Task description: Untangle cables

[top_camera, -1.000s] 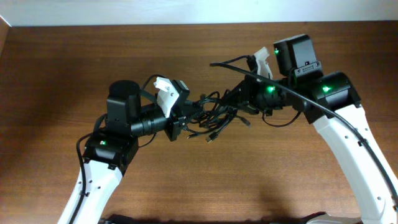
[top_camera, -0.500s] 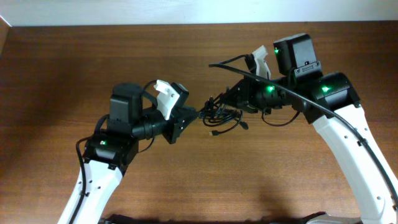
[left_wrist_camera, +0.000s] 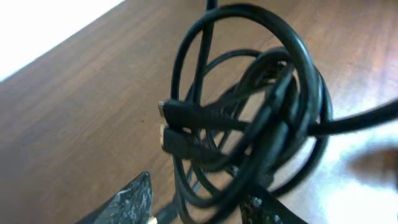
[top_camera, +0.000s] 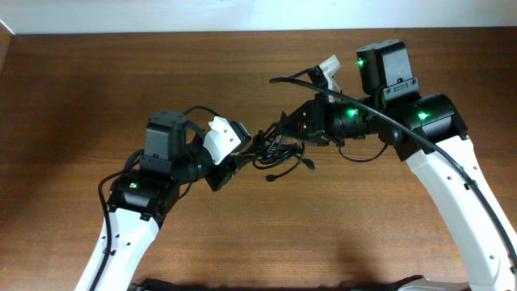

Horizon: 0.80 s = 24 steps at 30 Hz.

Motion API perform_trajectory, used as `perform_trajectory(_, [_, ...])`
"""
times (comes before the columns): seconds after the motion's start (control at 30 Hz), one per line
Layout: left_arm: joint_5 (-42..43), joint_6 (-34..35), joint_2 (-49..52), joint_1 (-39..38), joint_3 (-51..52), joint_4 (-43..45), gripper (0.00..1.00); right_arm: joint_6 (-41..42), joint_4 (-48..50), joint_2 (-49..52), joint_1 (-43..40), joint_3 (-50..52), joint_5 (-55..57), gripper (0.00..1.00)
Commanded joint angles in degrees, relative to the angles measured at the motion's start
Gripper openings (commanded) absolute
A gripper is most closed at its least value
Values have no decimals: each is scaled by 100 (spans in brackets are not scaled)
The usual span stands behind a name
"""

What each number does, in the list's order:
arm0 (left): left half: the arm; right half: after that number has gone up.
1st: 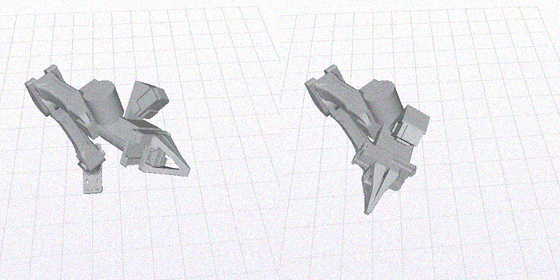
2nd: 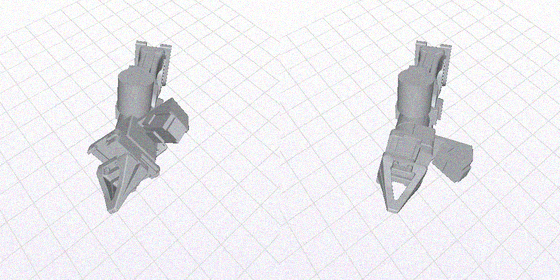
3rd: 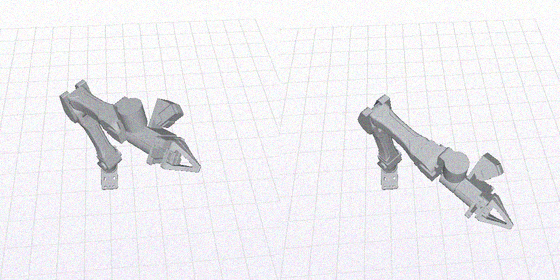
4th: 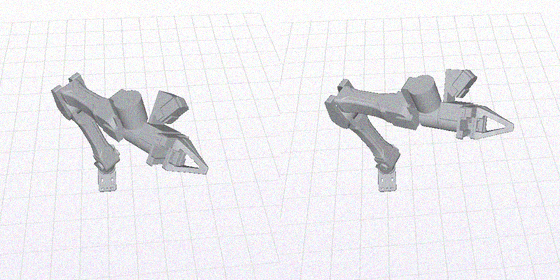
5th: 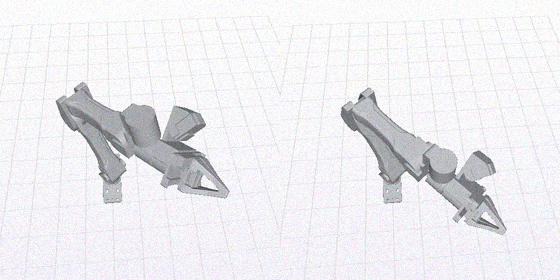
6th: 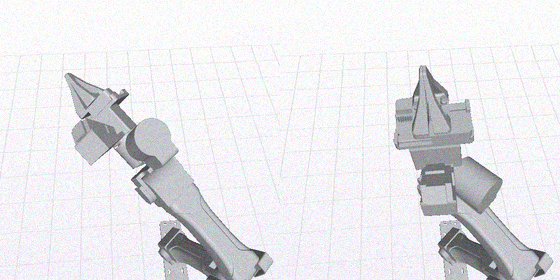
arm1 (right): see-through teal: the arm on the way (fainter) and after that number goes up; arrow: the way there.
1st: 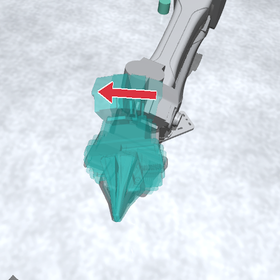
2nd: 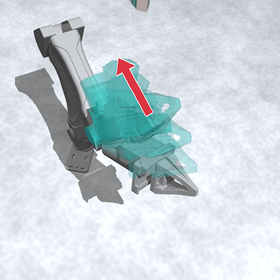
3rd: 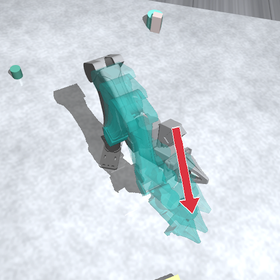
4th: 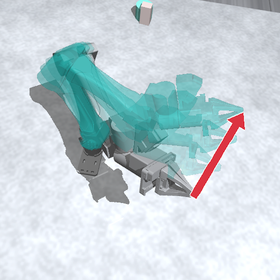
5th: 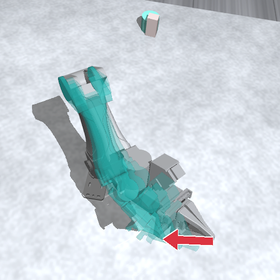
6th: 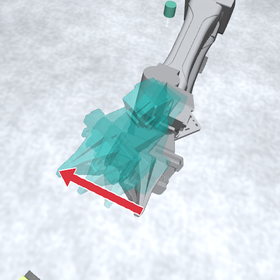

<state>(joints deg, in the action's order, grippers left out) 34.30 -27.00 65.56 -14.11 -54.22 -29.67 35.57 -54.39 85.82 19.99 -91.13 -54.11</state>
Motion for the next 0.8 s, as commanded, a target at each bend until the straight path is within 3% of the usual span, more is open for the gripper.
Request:
perform_trajectory(0.0, [-111,-118,-76,13,-96,90,54,-66,83,-26,-24,-17,-411,4])
perform_trajectory(0.03, [-105,-118,-76,13,-96,79,51,-66,166,-26,-24,-17,-560,4])
perform_trajectory(0.1, [-92,-118,-76,13,-96,70,12,-66,195,-26,-24,-17,-568,4])
perform_trajectory(0.13, [-92,-118,-76,13,-96,68,0,-66,195,-26,-24,-17,-549,4])
perform_trajectory(0.23, [-17,-72,-76,13,-96,72,0,-68,192,-26,-26,-17,-501,4])
perform_trajectory(0.37, [796,63,-76,13,-96,87,0,-66,192,-26,-114,-17,-254,4])
perform_trajectory(0.6, [-544,835,-76,15,-96,9,0,-238,168,-26,-1178,-17,-1064,5])
perform_trajectory(0.77, [-542,833,-76,13,-96,9,0,-232,162,-26,-1853,-17,-946,22])
